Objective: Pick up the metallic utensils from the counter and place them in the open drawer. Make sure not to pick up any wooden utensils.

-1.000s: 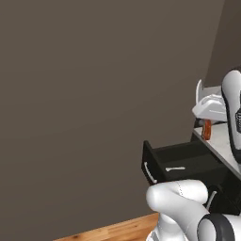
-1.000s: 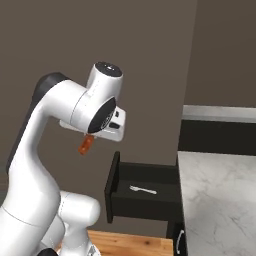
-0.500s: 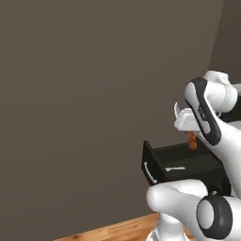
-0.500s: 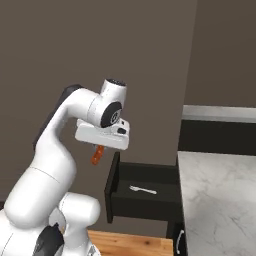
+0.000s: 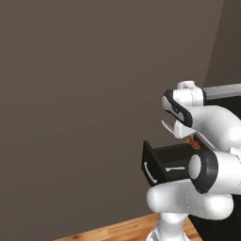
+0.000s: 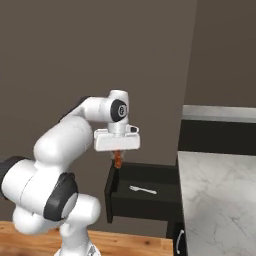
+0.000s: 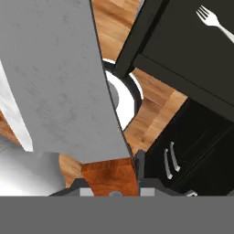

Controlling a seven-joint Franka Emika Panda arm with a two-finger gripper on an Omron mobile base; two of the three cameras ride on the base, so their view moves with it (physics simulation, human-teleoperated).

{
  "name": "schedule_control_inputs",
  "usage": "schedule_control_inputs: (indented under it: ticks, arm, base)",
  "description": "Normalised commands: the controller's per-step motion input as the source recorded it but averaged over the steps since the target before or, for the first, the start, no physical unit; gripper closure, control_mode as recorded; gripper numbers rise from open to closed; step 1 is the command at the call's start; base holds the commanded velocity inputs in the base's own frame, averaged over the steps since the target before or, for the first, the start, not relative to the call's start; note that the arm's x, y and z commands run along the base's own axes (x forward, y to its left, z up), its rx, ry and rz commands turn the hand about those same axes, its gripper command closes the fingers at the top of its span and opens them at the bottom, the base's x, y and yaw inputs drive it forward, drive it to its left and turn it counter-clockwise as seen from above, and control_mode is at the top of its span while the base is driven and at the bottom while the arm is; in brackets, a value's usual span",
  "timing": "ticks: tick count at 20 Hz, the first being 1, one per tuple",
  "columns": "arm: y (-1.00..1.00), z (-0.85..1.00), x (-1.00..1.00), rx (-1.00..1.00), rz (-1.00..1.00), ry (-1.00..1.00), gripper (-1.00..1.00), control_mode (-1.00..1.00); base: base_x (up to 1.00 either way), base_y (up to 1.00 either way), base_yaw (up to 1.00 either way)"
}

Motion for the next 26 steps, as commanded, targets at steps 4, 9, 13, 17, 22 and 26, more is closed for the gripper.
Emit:
schedule_control_inputs:
  ticks: [4,9,13,17,22,26]
  arm:
    - [-0.49,-0.68,0.33,0.00,0.65,0.08,1.00,-1.00]
    - [-0.35,-0.58,0.14,0.15,0.67,-0.11,1.00,-1.00]
    - [-0.31,-0.46,0.12,0.25,0.54,-0.25,1.00,-1.00]
    - [-0.24,-0.54,0.40,0.13,0.33,-0.12,1.00,-1.00]
    - [-0.19,-0.57,0.76,0.00,0.20,0.00,1.00,-1.00]
    - [-0.39,-0.44,0.69,0.00,0.17,0.00,1.00,-1.00]
  base:
    - [0.00,0.00,0.00]
    - [0.00,0.00,0.00]
    - [0.00,0.00,0.00]
    - [0.00,0.00,0.00]
    - [0.00,0.00,0.00]
    - [0.00,0.00,0.00]
